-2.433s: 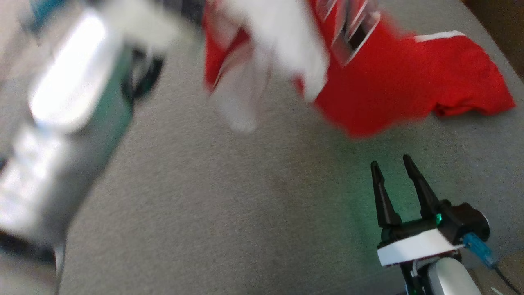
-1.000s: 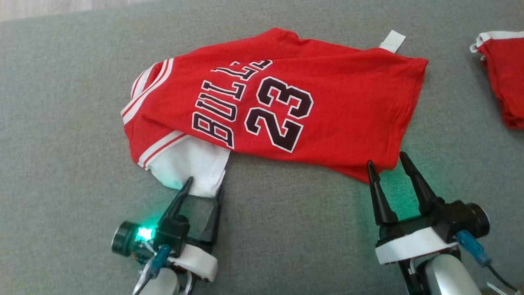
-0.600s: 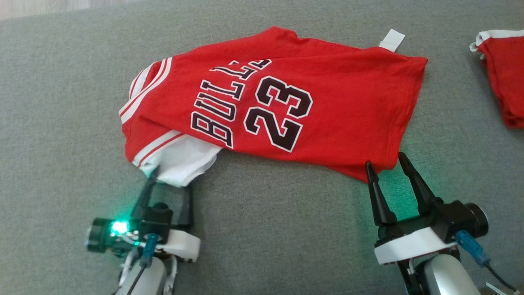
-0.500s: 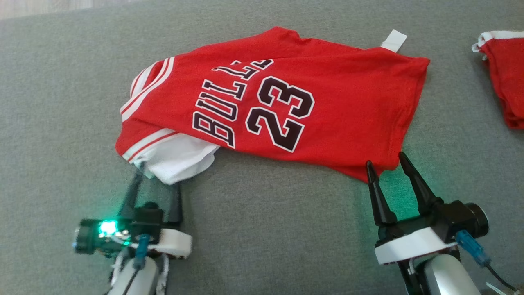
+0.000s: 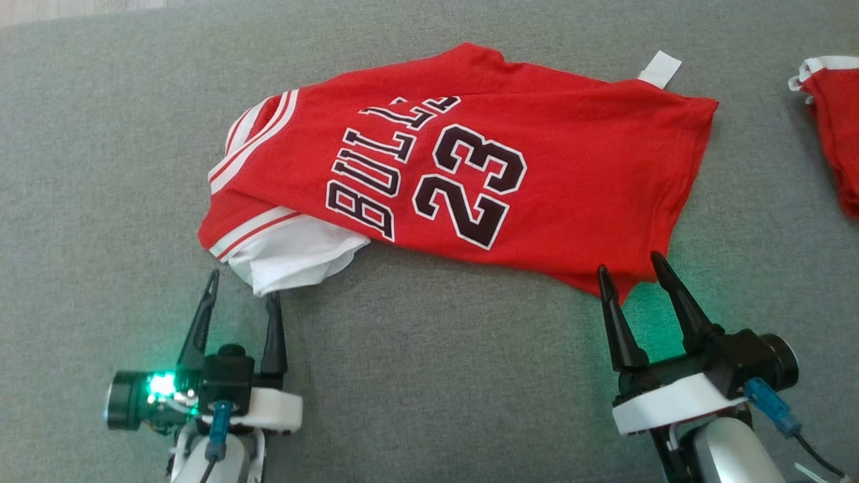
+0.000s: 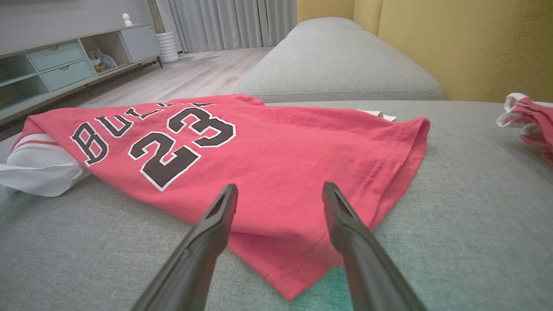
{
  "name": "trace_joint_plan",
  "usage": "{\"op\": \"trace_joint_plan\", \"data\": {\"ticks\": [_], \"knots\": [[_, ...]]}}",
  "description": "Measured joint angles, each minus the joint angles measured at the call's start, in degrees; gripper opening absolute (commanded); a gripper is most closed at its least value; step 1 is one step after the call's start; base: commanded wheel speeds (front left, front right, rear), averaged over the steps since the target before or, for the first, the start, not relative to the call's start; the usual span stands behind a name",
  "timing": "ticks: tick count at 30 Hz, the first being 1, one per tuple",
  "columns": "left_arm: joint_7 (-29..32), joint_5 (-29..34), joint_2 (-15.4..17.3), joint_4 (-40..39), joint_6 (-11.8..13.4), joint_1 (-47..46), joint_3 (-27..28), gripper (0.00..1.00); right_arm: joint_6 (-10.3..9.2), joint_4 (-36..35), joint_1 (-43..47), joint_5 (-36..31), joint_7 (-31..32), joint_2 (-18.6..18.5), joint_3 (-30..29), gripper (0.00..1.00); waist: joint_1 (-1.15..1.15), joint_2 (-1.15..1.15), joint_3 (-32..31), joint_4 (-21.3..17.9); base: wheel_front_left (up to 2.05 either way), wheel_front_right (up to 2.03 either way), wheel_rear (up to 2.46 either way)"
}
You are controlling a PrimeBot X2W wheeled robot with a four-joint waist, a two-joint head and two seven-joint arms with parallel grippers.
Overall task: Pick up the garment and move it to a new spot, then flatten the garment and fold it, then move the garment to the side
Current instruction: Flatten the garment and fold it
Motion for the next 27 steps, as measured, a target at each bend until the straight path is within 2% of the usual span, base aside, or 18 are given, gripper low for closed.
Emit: {"op": "trace_joint_plan", "data": {"ticks": [9,10,12,21,27], "knots": [[0.0,-1.2,-0.3,3.4,-2.1,0.2,0.3,1.00,0.00,0.3,0.0,0.1,0.0,0.0,0.4,1.00,0.00,0.00,0.2,-0.1,0.00,0.00,0.00],[0.0,-1.2,-0.3,3.6,-2.5,0.2,0.3,0.60,0.00,0.3,0.0,0.1,0.0,0.0,0.5,1.00,0.00,0.00,0.2,-0.1,0.00,0.00,0.00],[0.0,-1.2,-0.4,3.8,-2.9,0.2,0.3,0.00,0.00,0.3,0.0,0.1,0.0,0.0,0.5,1.00,0.00,0.00,0.2,-0.1,0.00,0.00,0.00],[0.0,0.2,-0.2,-2.8,-3.4,0.1,0.3,0.00,0.00,1.5,0.0,0.1,0.0,0.0,0.5,1.00,0.00,0.00,0.0,0.9,0.00,0.00,0.00],[0.0,2.5,2.4,-13.5,-2.7,0.1,0.6,0.00,0.00,5.2,0.0,0.1,0.0,-0.1,0.8,1.00,0.00,0.00,-0.4,2.4,0.00,0.00,0.00]]}}
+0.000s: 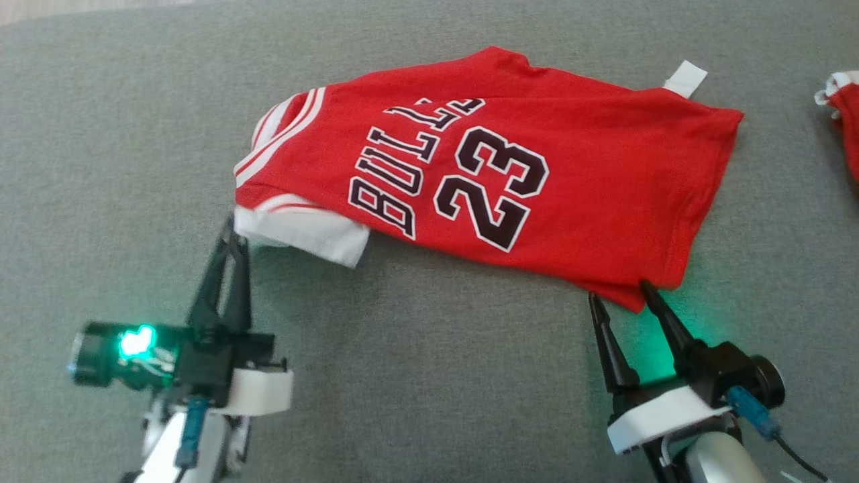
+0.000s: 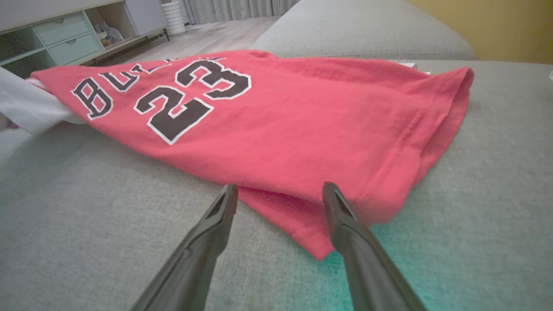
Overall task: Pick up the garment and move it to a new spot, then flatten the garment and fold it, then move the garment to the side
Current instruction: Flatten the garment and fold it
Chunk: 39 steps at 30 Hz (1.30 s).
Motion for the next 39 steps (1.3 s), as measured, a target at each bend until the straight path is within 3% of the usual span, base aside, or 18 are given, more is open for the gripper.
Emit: {"op": "trace_joint_plan", "data": {"ticks": [5,11,12,14,21,25,34,39], "knots": [[0.0,1.5,3.0,-7.3,1.4,-0.3,1.0,0.00,0.00,5.1,0.0,-1.4,0.0,0.0,-1.6,1.00,0.00,0.00,-0.3,1.1,0.00,0.00,0.00],[-0.1,1.5,4.8,-10.2,1.9,-0.4,1.9,0.00,0.00,8.0,-0.4,-2.7,-0.3,0.0,-2.0,1.00,0.00,0.00,-0.4,1.8,0.00,0.00,0.00],[-0.1,1.5,5.0,-10.3,1.9,-0.3,2.1,0.00,0.00,8.2,-0.7,-2.7,-0.3,0.0,-1.8,0.89,0.00,0.00,-0.4,1.8,0.00,0.00,0.00],[-0.1,1.4,5.1,-10.6,2.1,-0.3,2.1,0.00,0.00,9.0,-1.3,-2.7,-0.4,0.0,-1.4,0.00,0.00,0.00,-0.4,1.8,0.00,0.00,0.00],[-0.1,1.3,5.6,-10.6,2.1,-0.2,2.0,0.00,0.01,14.1,-3.7,-4.3,-0.9,0.2,-3.1,0.00,0.00,0.00,-1.7,1.8,0.00,0.00,0.00],[-0.1,0.9,7.2,-11.1,1.7,-0.2,1.9,0.00,0.01,13.6,-3.7,-6.4,-0.5,0.2,-4.1,0.00,0.00,0.00,-3.4,1.6,0.00,0.00,0.00],[-0.1,1.0,11.9,-14.4,-1.8,-2.0,1.0,0.00,0.00,-8.1,-1.7,-8.9,0.1,-0.3,-10.3,0.00,0.00,0.00,-7.9,0.8,0.00,0.00,0.00],[-0.1,0.9,14.7,-15.8,-5.2,-9.3,1.5,0.00,0.00,-15.7,-4.2,-7.2,0.1,-4.9,-14.7,0.00,0.00,0.00,-10.6,0.7,0.00,0.00,0.00]]}}
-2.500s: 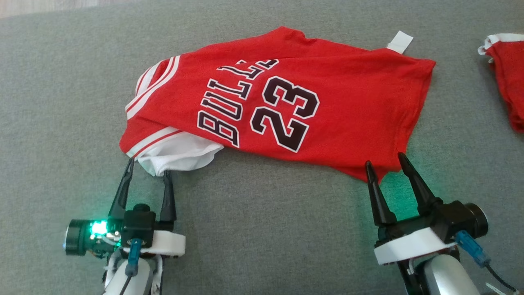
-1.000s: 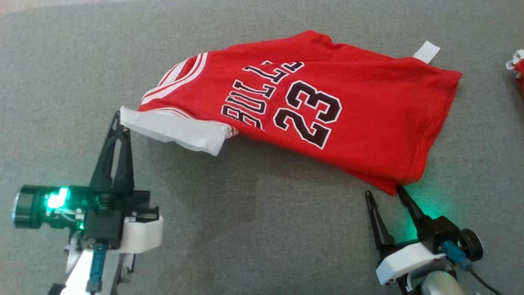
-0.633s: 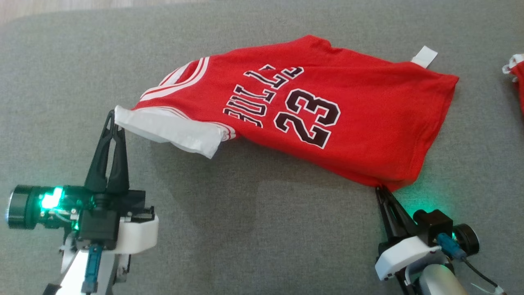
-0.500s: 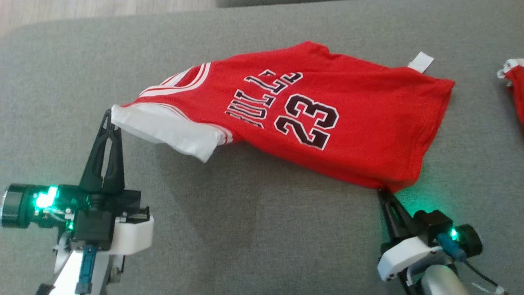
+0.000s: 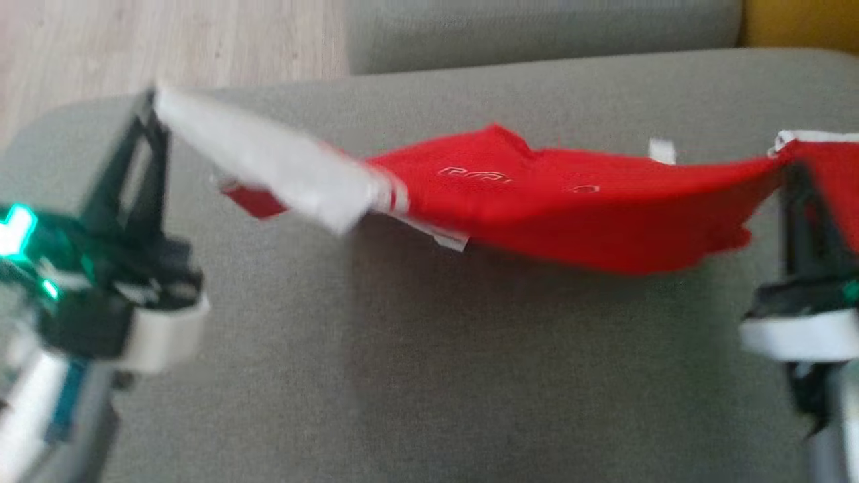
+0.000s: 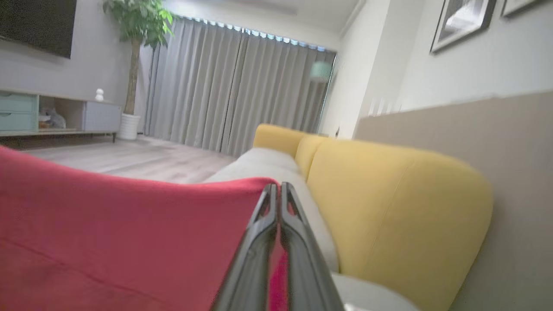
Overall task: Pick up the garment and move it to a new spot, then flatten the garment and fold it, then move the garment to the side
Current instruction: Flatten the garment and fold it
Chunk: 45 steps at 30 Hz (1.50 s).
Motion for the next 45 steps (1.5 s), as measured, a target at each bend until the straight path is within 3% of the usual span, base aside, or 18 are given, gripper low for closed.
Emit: {"op": "trace_joint_plan", "data": {"ticks": [6,11,17,20,21,22,26,31,35,45], "knots": [[0.9,-3.4,1.9,-1.0,-5.4,-12.9,1.1,0.00,0.01,-3.0,-10.7,3.7,2.1,-7.7,-1.2,0.00,0.00,0.00,-3.6,-0.4,0.00,0.00,0.00],[5.0,-6.0,1.7,-0.1,-9.0,-20.5,0.5,0.00,0.01,-1.7,-15.0,6.7,7.4,-10.7,-0.1,0.00,-0.01,0.00,-4.4,-0.1,0.00,0.00,0.00],[12.5,-11.6,-0.5,9.8,-13.3,-21.6,-4.7,0.00,0.01,10.8,-15.5,14.3,16.7,-13.3,10.6,0.00,0.00,0.00,-1.9,0.5,0.00,0.00,0.00],[12.4,-12.2,-1.9,14.8,-13.9,-19.9,-7.3,0.00,0.00,17.5,-15.9,18.7,16.9,-13.1,14.9,0.00,0.01,0.00,0.7,1.0,0.00,0.00,0.00],[11.7,-12.2,-2.4,16.8,-14.1,-19.7,-8.1,0.00,0.00,19.9,-16.2,20.0,16.1,-12.8,15.6,0.04,0.01,0.00,1.7,1.2,0.00,0.00,0.00],[10.8,-12.2,-2.8,18.7,-14.1,-19.7,-8.7,0.00,0.00,22.3,-16.8,21.0,15.0,-12.6,16.5,1.00,0.01,0.00,2.7,1.3,0.00,0.00,0.00],[7.4,-11.8,-5.2,25.3,-14.2,-20.2,-10.7,0.00,0.00,28.1,-19.6,25.6,10.6,-11.0,17.9,1.00,0.02,0.00,6.2,2.1,0.00,0.00,0.00],[4.0,-11.0,-6.9,30.9,-14.2,-23.0,-11.9,0.00,0.00,26.5,-17.5,37.2,8.8,-12.4,22.6,1.00,0.02,0.00,8.5,3.4,0.00,0.00,0.00],[2.5,-11.0,-7.8,33.3,-14.2,-25.6,-12.0,0.00,0.00,23.2,-12.3,48.4,11.6,-14.3,25.5,1.00,0.01,0.00,9.6,3.8,0.00,0.00,0.00],[1.0,-10.5,-9.9,36.9,-14.2,-27.2,-13.6,0.00,0.00,24.6,-11.3,60.8,18.0,-16.6,25.6,1.00,0.01,0.00,10.8,5.1,0.00,0.00,0.00]]}}
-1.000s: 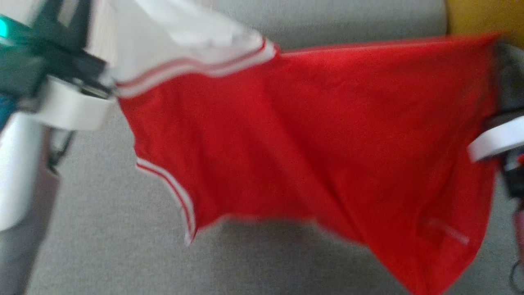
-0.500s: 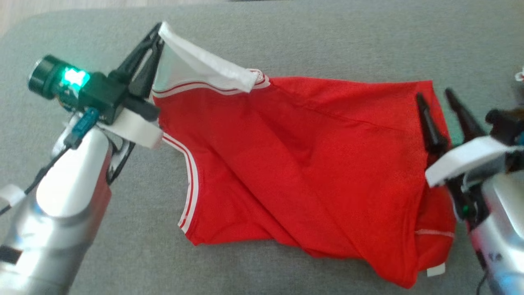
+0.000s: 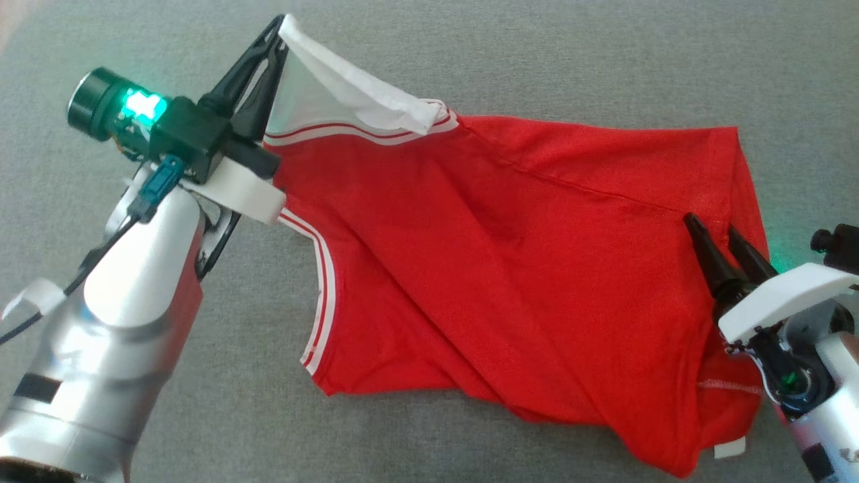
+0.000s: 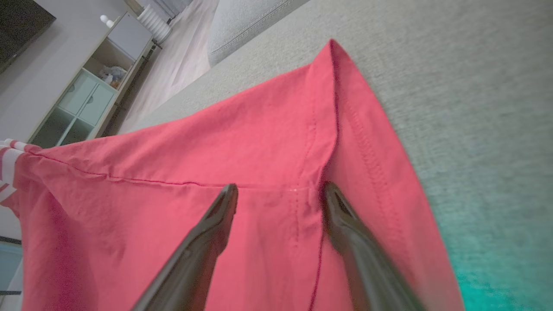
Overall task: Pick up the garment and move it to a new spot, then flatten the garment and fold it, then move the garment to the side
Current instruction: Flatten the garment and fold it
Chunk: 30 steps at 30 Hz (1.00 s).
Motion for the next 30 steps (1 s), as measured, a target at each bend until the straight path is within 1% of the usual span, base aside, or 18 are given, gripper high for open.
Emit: {"op": "trace_joint_plan", "data": {"ticks": [3,6,7,8,9,10,11,12,16,20,25,29,30], "knots": [[-0.2,0.0,-0.3,0.6,0.0,-1.0,0.0,0.00,0.00,-0.8,-0.1,2.4,1.5,-1.4,1.3,1.00,0.00,0.00,0.1,0.4,0.00,0.00,0.00],[-0.5,0.0,-0.5,1.1,0.0,-1.1,-0.1,0.00,0.00,-0.8,-0.5,3.1,1.3,-2.0,2.1,1.00,-0.01,0.00,0.1,0.8,0.00,0.00,0.00],[-0.5,0.0,-0.6,1.3,0.0,-1.1,-0.1,0.00,0.00,-0.8,-0.6,3.6,1.1,-2.0,2.2,0.93,0.00,0.00,0.0,0.9,0.00,0.00,0.00],[-0.5,0.0,-0.7,1.4,0.0,-1.1,-0.2,0.00,0.00,-0.7,-0.7,4.0,0.7,-2.0,2.4,0.81,0.00,0.00,0.0,1.0,0.00,0.00,0.00],[-0.5,0.0,-0.7,1.5,0.0,-1.1,-0.2,0.00,0.00,-0.7,-0.8,4.3,0.6,-2.0,2.7,0.60,0.00,0.00,-0.2,1.0,0.00,0.00,0.00],[-0.5,0.0,-0.7,1.6,0.0,-1.1,-0.2,0.00,0.00,-0.7,-0.8,4.5,0.5,-2.1,3.1,0.45,0.00,0.00,-0.3,1.0,0.00,0.00,0.00],[-0.6,0.0,-0.7,1.6,0.0,-1.1,-0.2,0.00,0.00,-0.7,-0.8,4.7,0.0,-2.3,3.4,0.18,0.00,0.00,-0.5,1.0,0.00,0.00,0.00],[-0.7,0.0,-0.7,1.8,0.0,-1.1,-0.2,0.00,0.00,-0.5,-0.7,4.7,-0.5,-2.6,3.6,0.00,0.00,0.00,-0.6,0.9,0.00,0.00,0.00],[-1.0,0.0,-0.3,2.0,0.0,-1.0,-0.2,0.00,0.00,-1.0,-0.8,4.7,-3.4,-3.9,3.4,0.00,0.00,0.00,-1.6,0.4,0.00,0.00,0.00],[-1.0,0.7,1.2,-2.5,0.1,-0.9,0.3,0.00,0.00,-3.8,-0.9,4.7,-6.6,-5.6,3.2,0.00,0.00,0.00,-3.3,-0.4,0.00,0.00,0.00],[-1.0,1.0,5.2,-8.6,0.0,0.6,1.9,0.00,0.00,-10.3,-1.0,6.4,-8.8,-9.4,2.4,0.00,-0.01,0.00,-6.7,-1.6,0.00,0.00,0.00],[-1.0,1.0,8.7,-13.7,0.0,2.0,3.1,0.00,0.00,-16.5,-1.1,7.7,-8.9,-14.3,0.8,0.00,-0.01,0.00,-10.0,-2.5,0.00,0.00,0.00],[-1.0,1.0,8.7,-13.7,0.0,2.0,3.1,0.00,0.00,-16.5,-1.1,7.7,-8.9,-14.3,0.8,0.00,-0.01,0.00,-10.0,-2.5,0.00,0.00,0.00]]}}
